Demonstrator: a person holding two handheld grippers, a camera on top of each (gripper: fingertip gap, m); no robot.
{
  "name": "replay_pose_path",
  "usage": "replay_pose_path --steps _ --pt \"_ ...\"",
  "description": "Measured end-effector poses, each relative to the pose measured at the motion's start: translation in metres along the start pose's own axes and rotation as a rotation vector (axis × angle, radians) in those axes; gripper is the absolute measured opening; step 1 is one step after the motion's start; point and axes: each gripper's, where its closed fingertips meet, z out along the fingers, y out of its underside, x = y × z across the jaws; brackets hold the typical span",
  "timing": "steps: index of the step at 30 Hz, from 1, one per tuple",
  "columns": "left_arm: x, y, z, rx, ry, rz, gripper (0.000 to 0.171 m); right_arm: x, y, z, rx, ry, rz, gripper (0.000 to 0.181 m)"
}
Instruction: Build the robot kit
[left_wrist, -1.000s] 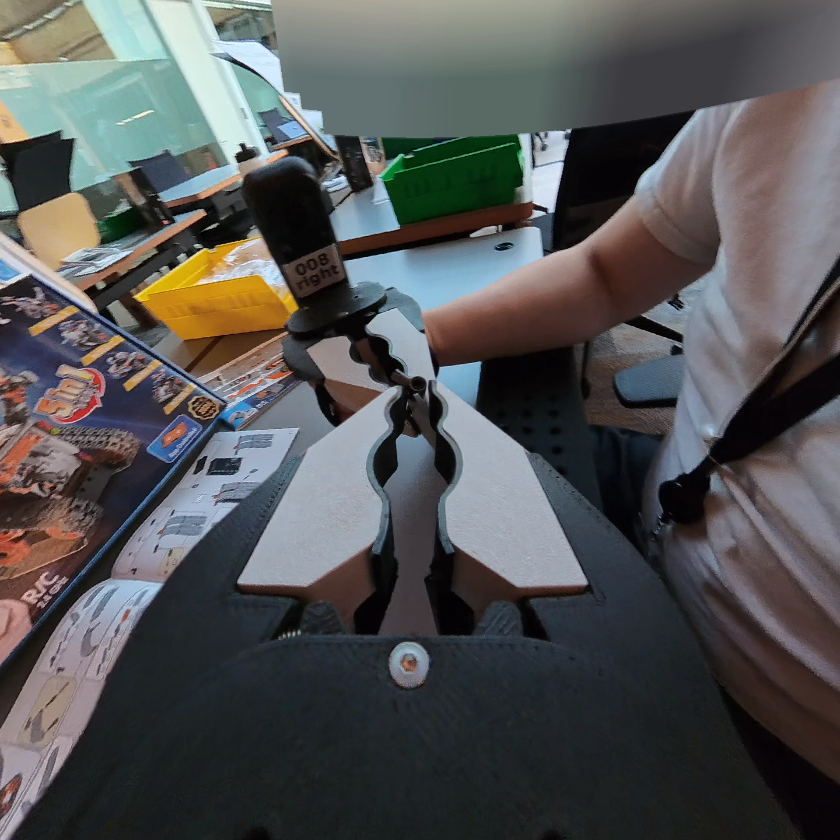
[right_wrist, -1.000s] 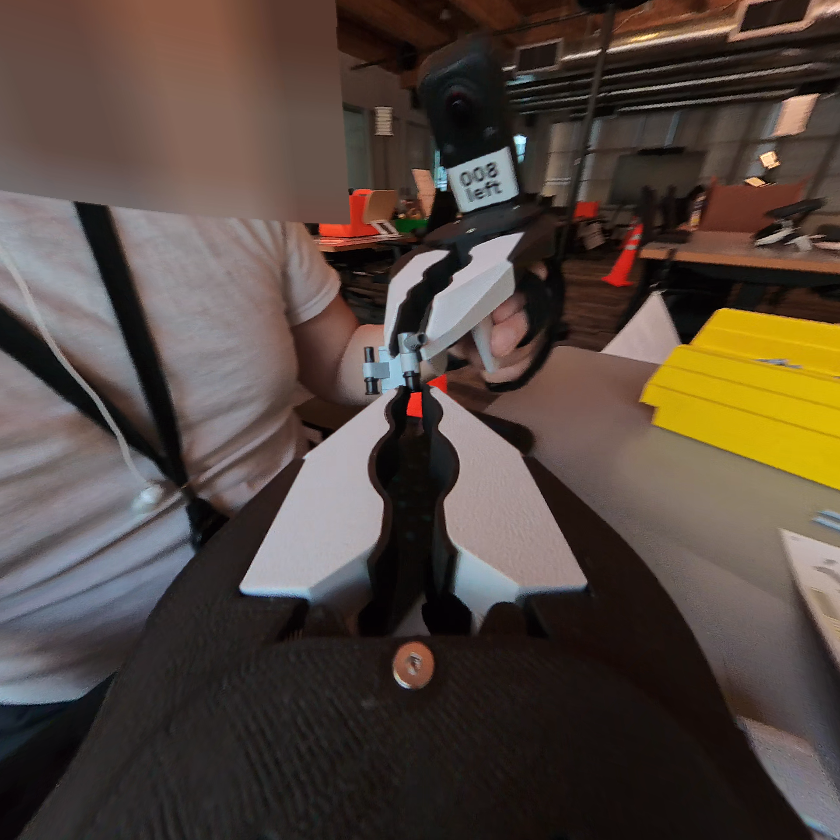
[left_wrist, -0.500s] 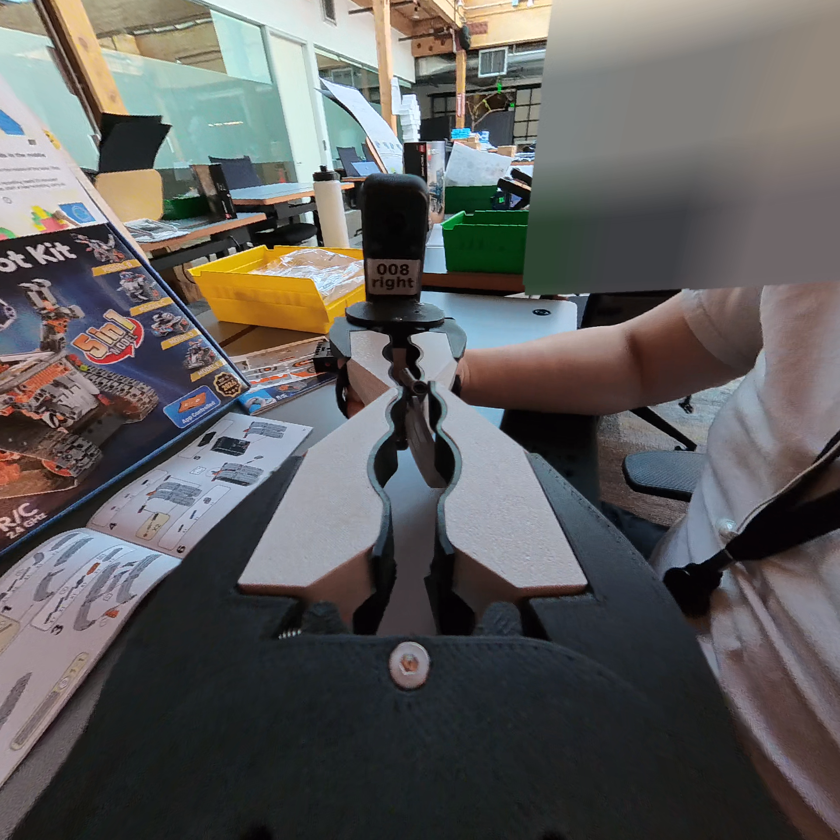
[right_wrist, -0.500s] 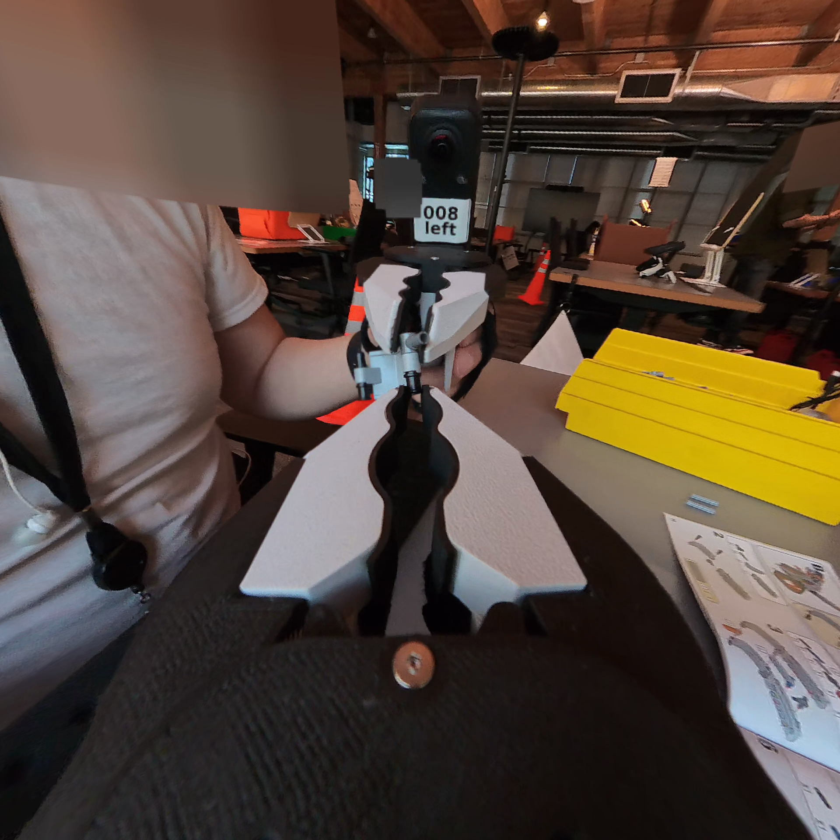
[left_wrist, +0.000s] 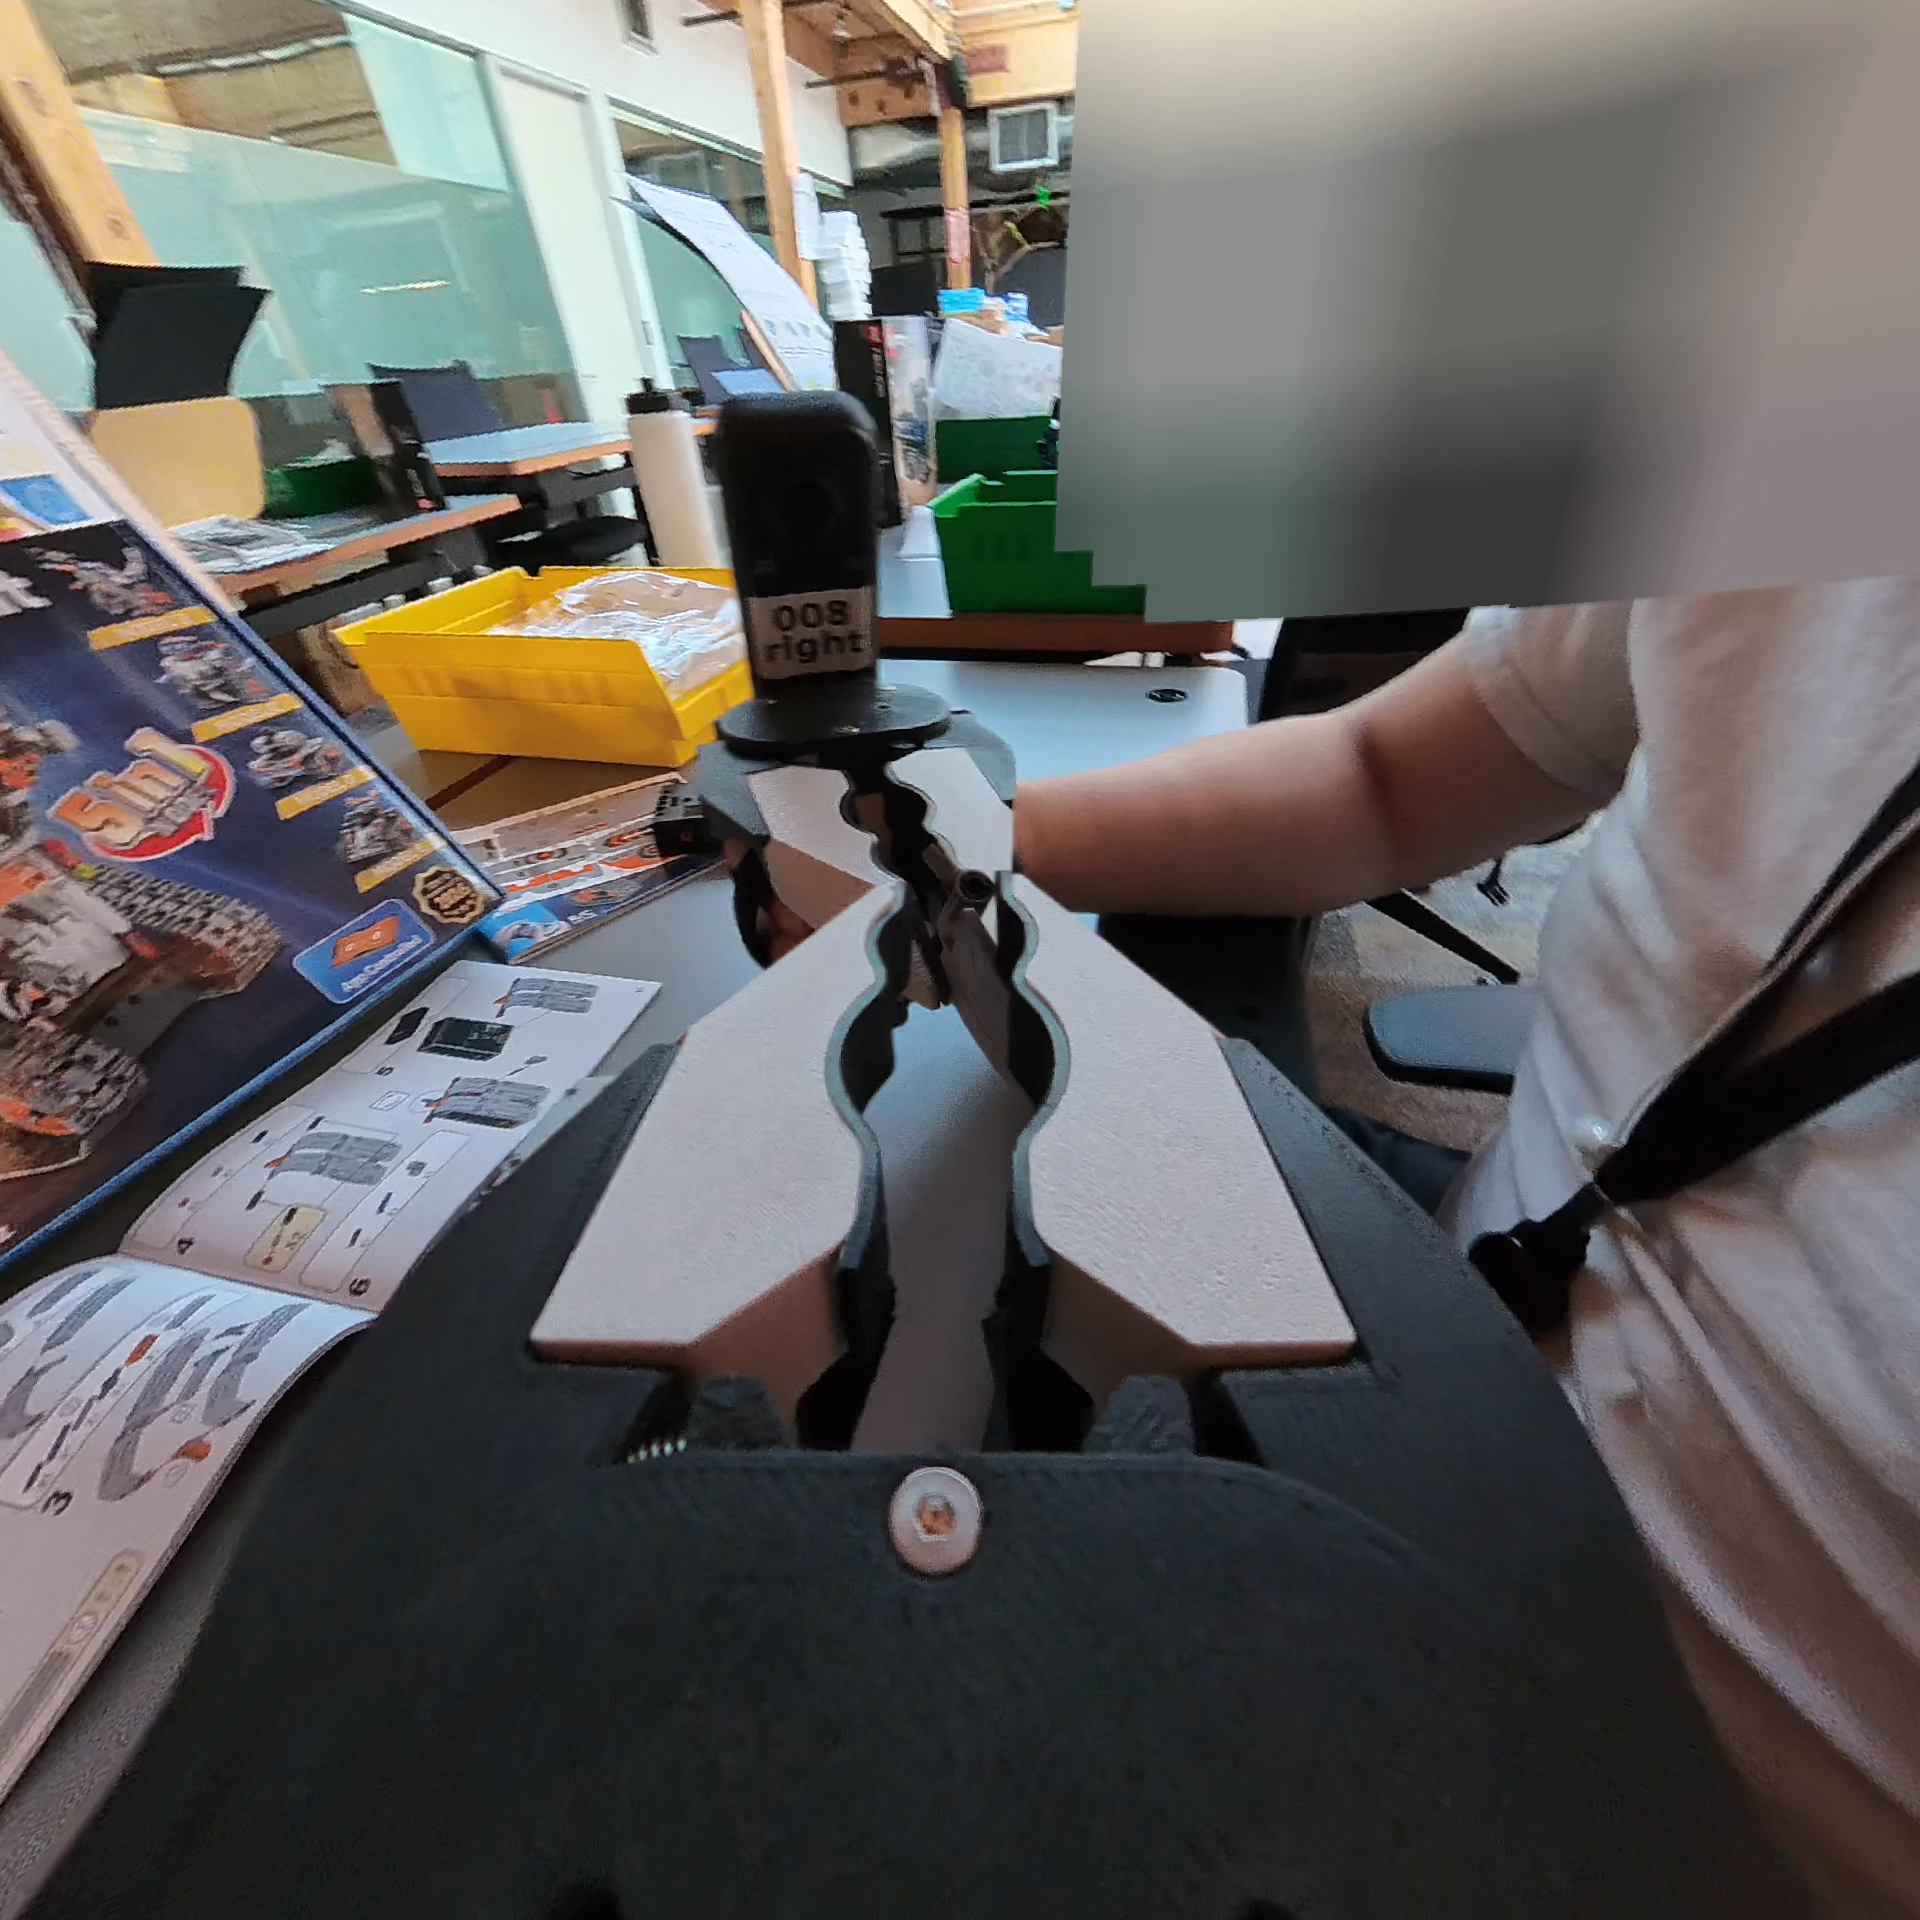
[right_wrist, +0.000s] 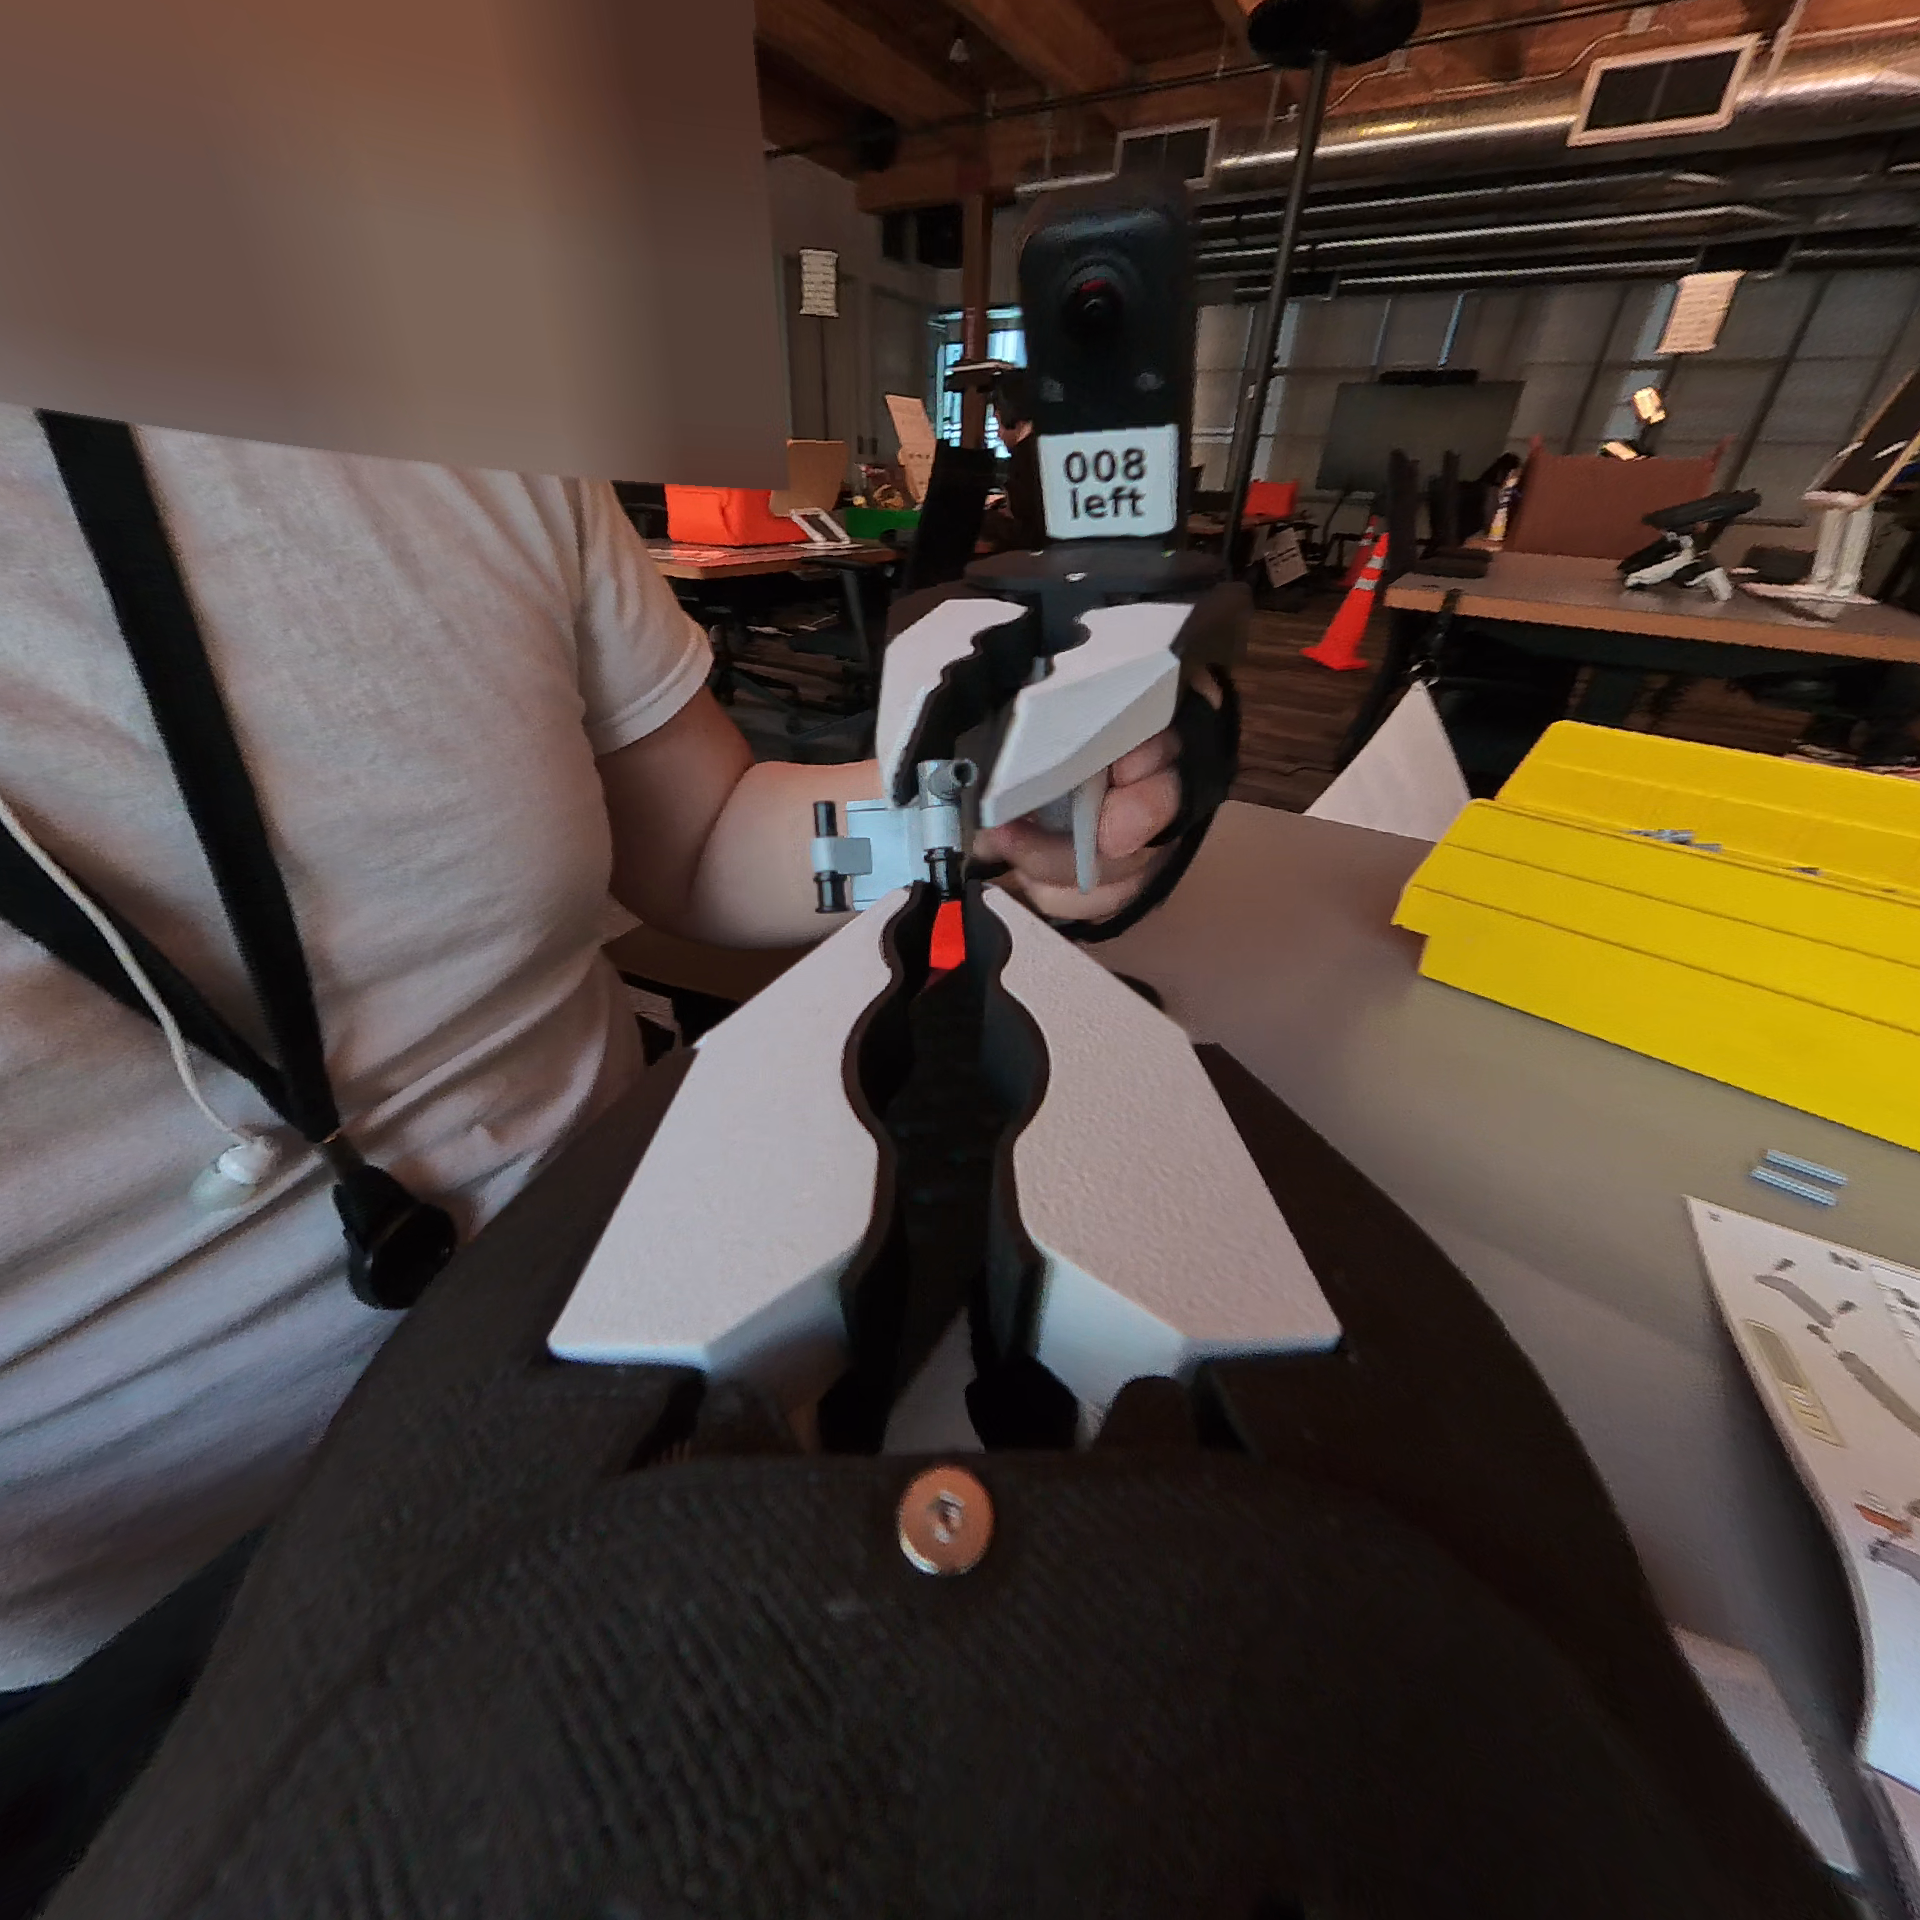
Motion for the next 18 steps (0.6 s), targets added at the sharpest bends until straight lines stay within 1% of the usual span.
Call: replay_pose_path --steps 1,4,6,11,15,18 --pt "-0.005 0.000 0.000 0.012 -0.032 -0.011 0.018 0.004 -0.001 -0.001 0.005 0.032 -0.020 0.005" --pt "-0.012 -0.003 0.002 0.052 -0.107 -0.011 0.007 0.016 -0.001 -0.003 -0.001 0.118 -0.076 0.005" --pt "-0.014 -0.008 0.001 0.107 -0.132 -0.007 0.006 0.019 -0.006 -0.003 0.024 0.155 -0.107 0.005" --pt "-0.021 -0.012 -0.002 0.180 -0.183 0.037 0.006 0.026 -0.011 -0.005 0.053 0.216 -0.135 0.005" --pt "-0.025 -0.019 -0.004 0.239 -0.246 0.071 0.007 0.030 -0.021 -0.006 0.132 0.251 -0.131 0.005" --pt "-0.027 -0.022 -0.004 0.256 -0.276 0.080 0.008 0.031 -0.028 -0.008 0.185 0.264 -0.128 0.005"
